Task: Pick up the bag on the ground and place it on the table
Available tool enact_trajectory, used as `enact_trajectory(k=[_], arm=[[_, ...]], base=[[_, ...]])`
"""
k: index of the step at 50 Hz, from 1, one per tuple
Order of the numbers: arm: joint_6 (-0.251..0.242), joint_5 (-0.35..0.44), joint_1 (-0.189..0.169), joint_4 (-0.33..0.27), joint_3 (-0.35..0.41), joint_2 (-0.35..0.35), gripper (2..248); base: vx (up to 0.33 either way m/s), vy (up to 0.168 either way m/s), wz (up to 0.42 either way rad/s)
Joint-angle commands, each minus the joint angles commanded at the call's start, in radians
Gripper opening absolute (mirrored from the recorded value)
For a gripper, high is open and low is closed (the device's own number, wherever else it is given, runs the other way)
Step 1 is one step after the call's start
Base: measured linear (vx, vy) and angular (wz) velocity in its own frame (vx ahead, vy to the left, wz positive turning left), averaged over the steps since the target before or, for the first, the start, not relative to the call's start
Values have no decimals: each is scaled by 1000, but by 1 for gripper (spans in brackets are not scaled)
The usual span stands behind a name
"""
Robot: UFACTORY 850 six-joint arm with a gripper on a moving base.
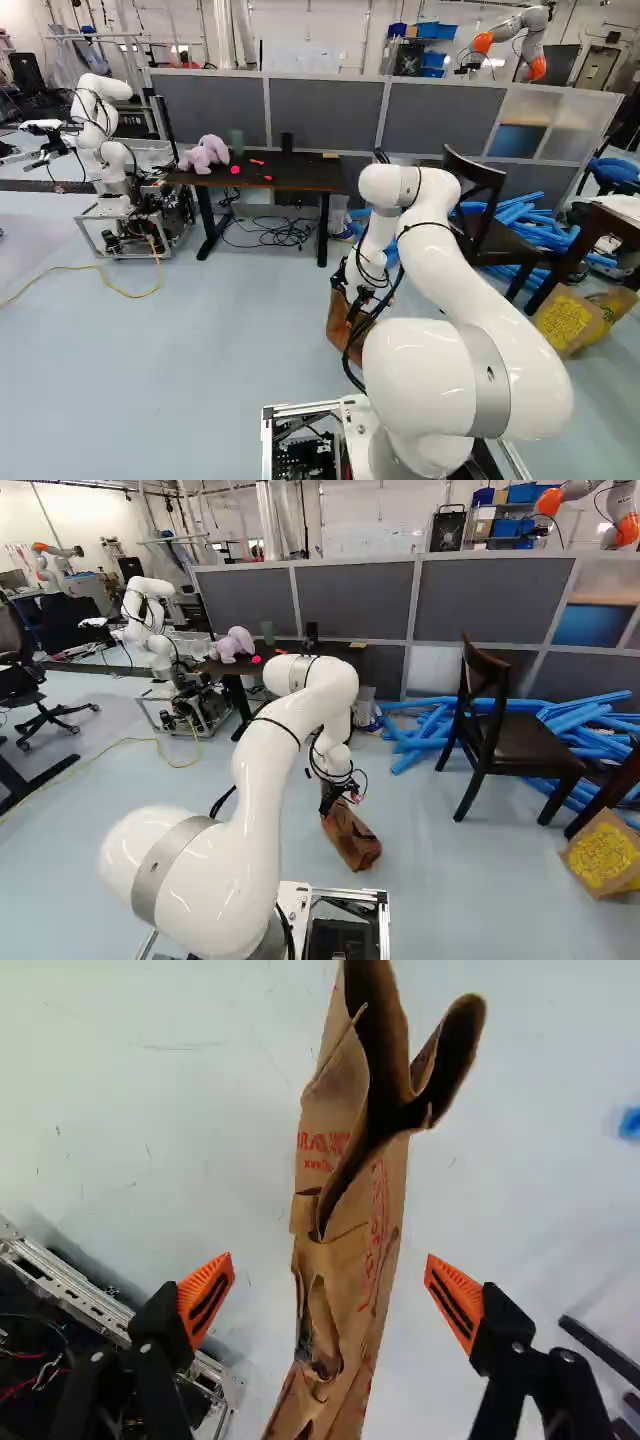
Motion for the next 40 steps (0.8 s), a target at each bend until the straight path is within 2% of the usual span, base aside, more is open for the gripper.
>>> enact_trajectory(k=[21,22,26,27,32,33,37,38,40], arm=[[0,0,-1,0,-62,-72,247],[0,0,-1,0,-63,-73,226],[0,0,-1,0,-66,-76,226],[0,0,-1,0,-66,-77,189],[0,0,-1,0,-67,-78,189],[0,0,-1,0,-67,-78,152],[0,0,-1,0,-67,-78,152],[0,0,-1,0,-67,-78,114],[0,0,-1,0,-67,-78,114]], base=[[0,0,0],[0,0,0],[0,0,0],[0,0,0],[0,0,0],[0,0,0],[0,0,0],[0,0,0],[0,0,0]])
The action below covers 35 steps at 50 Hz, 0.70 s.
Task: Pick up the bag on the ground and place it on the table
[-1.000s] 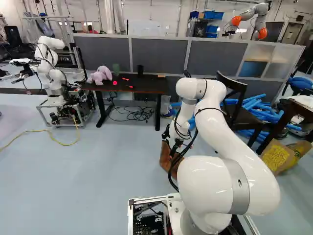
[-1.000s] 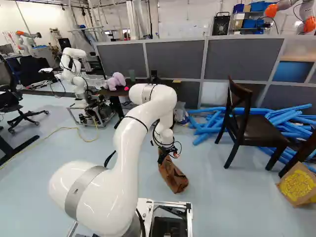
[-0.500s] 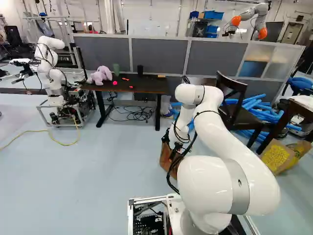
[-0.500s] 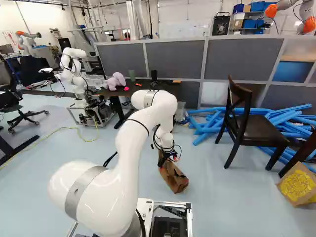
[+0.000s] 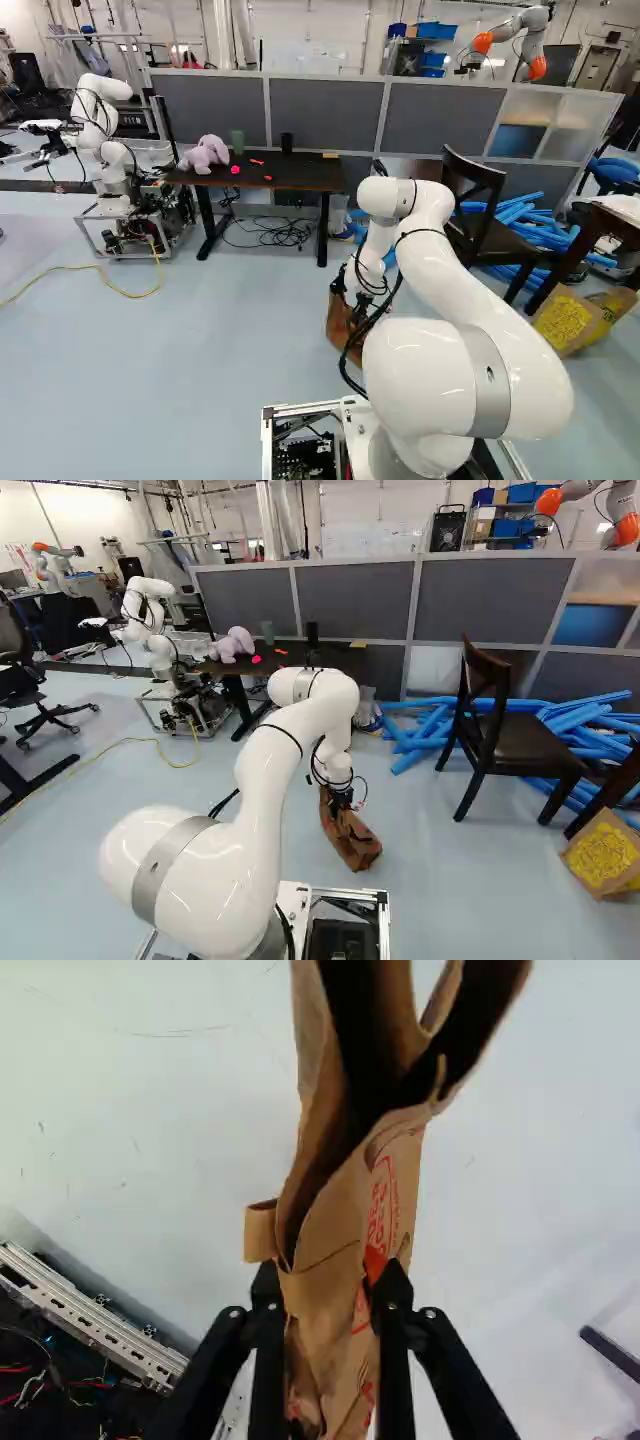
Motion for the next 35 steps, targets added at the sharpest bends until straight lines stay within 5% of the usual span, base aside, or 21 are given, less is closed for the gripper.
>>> enact_trajectory(k=[2,3,7,8,13,14,35], arm=[[0,0,0,0,0,0,114],[0,0,0,0,0,0,76],[0,0,0,0,0,0,76],[0,0,0,0,0,0,39],[0,0,0,0,0,0,39],[0,0,0,0,0,0,21],[0,0,0,0,11,12,21]], base=[[0,0,0],[0,0,0],[0,0,0],[0,0,0],[0,0,0],[0,0,0],[0,0,0]])
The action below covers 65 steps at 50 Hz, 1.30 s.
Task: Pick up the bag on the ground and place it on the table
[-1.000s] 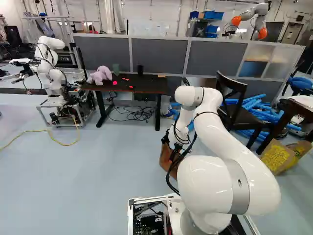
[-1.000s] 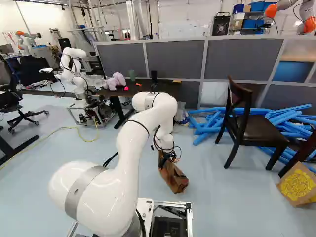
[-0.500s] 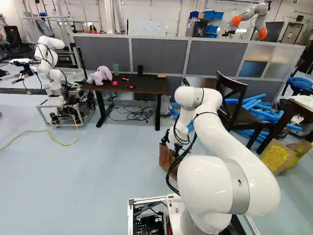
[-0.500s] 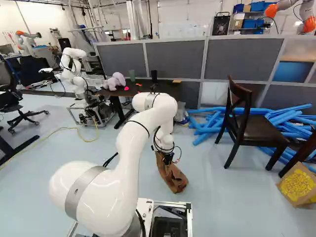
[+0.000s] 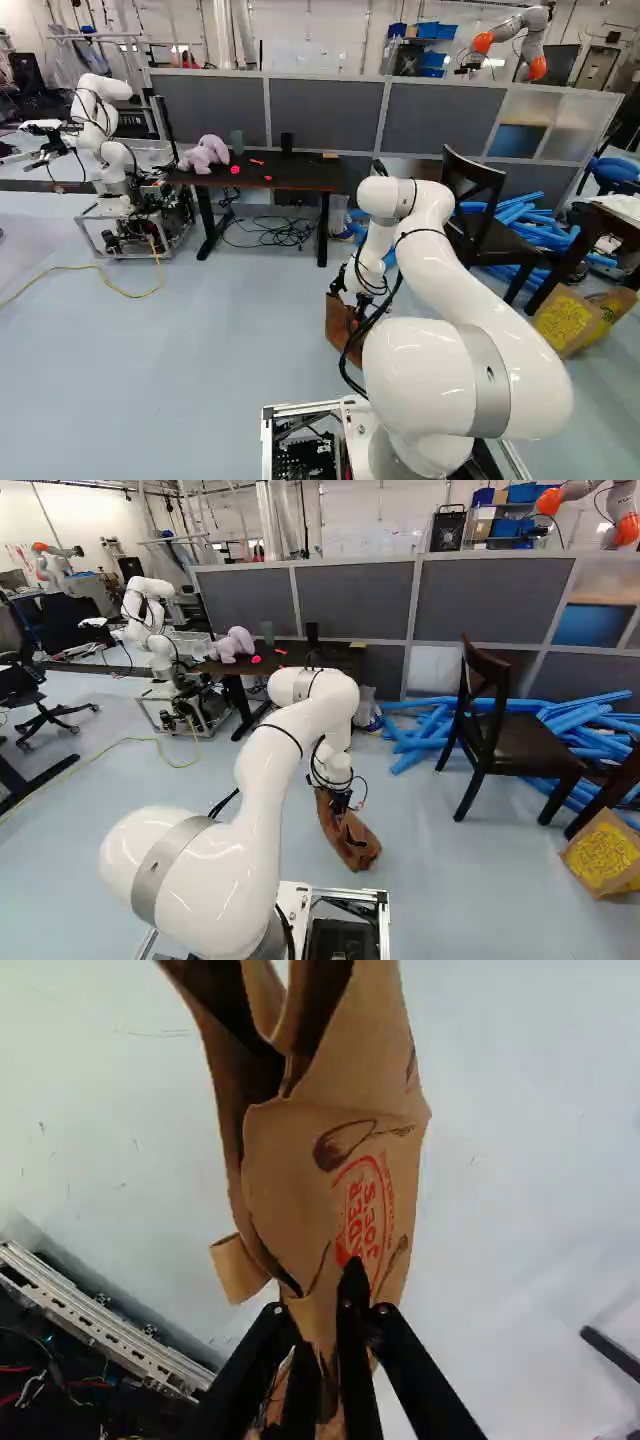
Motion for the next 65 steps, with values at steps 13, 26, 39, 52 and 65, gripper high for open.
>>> enact_trajectory(k=[13,26,39,52,65], arm=[[0,0,0,0,42,46,21],[0,0,0,0,86,95,21],[0,0,0,0,129,144,21],[0,0,0,0,171,194,21],[0,0,0,0,211,244,21]], base=[[0,0,0],[0,0,0],[0,0,0],[0,0,0],[0,0,0]])
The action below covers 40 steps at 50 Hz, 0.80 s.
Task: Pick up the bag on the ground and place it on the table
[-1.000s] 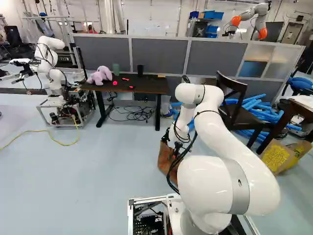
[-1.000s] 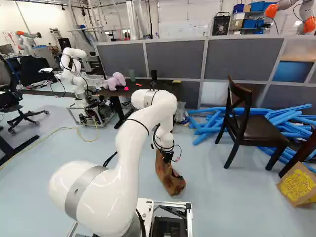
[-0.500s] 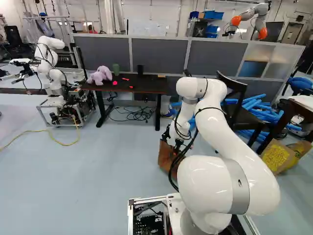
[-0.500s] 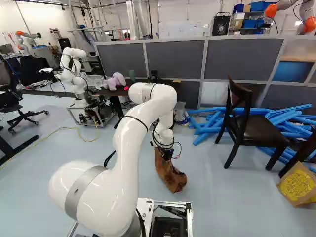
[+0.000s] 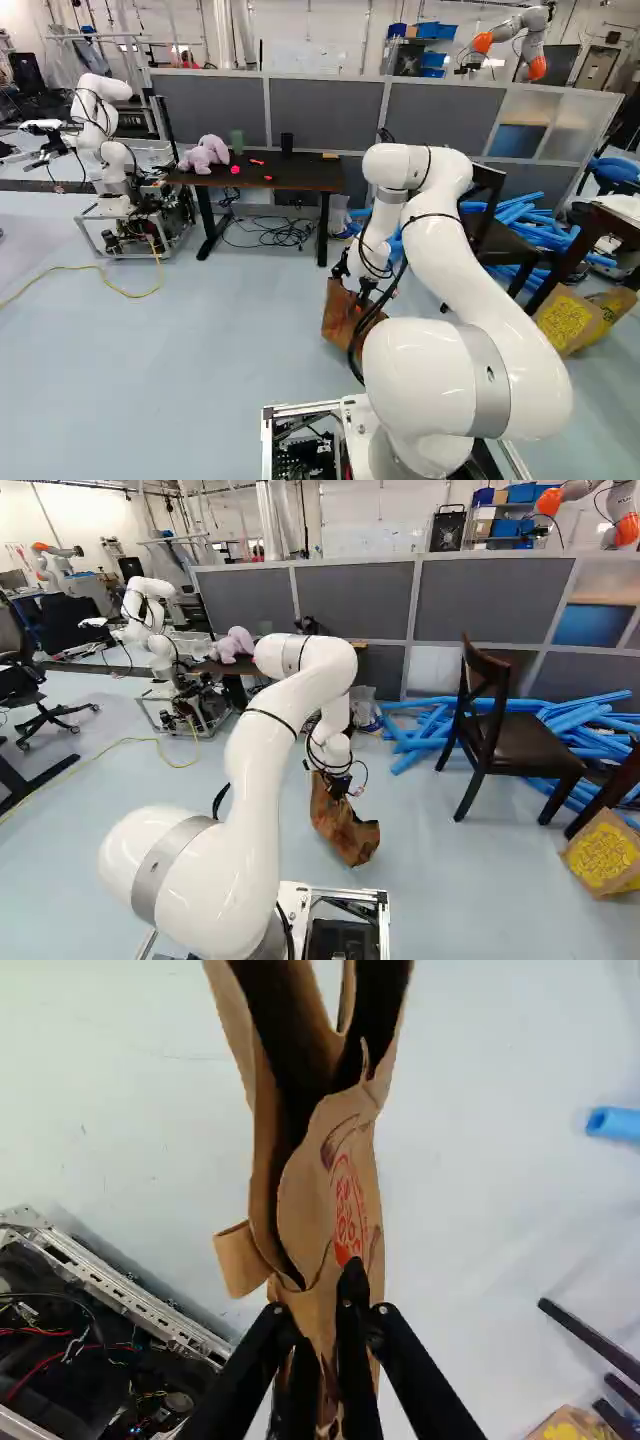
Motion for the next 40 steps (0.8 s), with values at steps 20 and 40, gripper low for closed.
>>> enact_trajectory(k=[20,40], arm=[[0,0,0,0,60,76,21],[0,-46,15,136,126,156,21]], base=[[0,0,0],[0,0,0]])
